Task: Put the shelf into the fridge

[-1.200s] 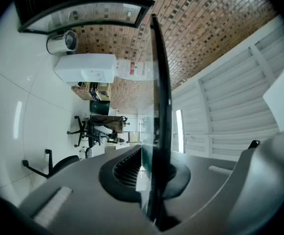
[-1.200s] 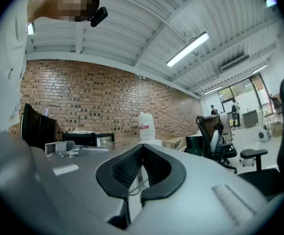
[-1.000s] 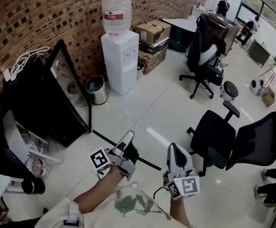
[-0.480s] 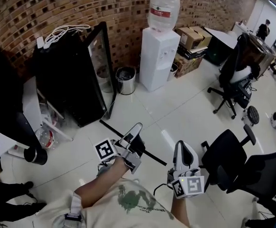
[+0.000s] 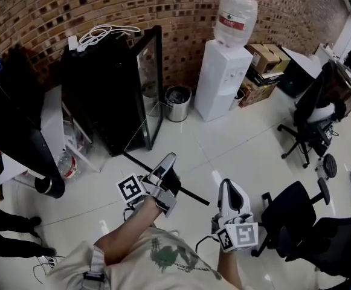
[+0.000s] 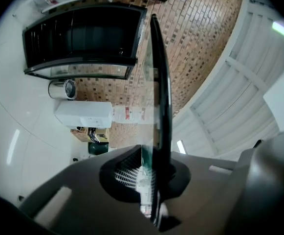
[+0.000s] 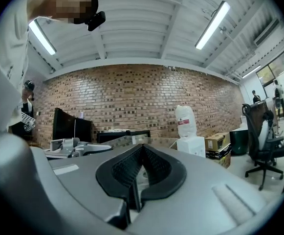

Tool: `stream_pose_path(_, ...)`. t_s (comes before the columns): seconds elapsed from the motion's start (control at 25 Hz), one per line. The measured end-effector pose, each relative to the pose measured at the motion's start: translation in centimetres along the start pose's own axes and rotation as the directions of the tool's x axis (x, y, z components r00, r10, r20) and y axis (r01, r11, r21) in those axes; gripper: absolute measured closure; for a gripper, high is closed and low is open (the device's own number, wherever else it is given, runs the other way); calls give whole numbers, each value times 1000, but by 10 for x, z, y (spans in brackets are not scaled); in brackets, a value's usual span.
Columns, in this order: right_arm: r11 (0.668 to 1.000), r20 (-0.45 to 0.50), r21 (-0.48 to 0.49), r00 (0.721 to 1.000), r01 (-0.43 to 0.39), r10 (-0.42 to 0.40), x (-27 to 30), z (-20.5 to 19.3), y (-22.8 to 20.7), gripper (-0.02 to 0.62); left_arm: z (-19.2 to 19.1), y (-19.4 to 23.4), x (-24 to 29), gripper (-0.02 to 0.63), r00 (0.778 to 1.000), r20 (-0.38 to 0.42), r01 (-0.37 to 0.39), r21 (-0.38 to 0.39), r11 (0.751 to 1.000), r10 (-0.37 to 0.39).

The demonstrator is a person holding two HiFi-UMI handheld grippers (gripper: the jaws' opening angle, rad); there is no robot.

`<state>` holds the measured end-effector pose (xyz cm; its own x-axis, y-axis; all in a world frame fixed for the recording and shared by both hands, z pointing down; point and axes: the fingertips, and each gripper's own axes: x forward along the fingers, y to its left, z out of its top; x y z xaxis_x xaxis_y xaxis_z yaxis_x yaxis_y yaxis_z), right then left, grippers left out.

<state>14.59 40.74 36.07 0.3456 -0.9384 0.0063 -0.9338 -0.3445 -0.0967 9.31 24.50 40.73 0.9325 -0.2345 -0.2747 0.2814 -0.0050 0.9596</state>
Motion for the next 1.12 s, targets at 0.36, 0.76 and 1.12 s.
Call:
stream_pose_path(0.36, 997, -15, -6, 997, -75, 75, 63, -7, 23, 595, 67, 1, 6, 594, 997, 80, 18, 20, 1000, -20)
stream_pose_path(0.76, 981, -64, -6, 979, -195, 194, 151, -20, 53, 595, 155, 10, 7, 594, 977, 214, 13, 32, 999, -20)
stream_pose_path(1.12, 958, -94, 2, 954, -286, 285, 229, -28, 85, 595, 234, 13, 5, 594, 949, 315, 5, 67, 998, -26)
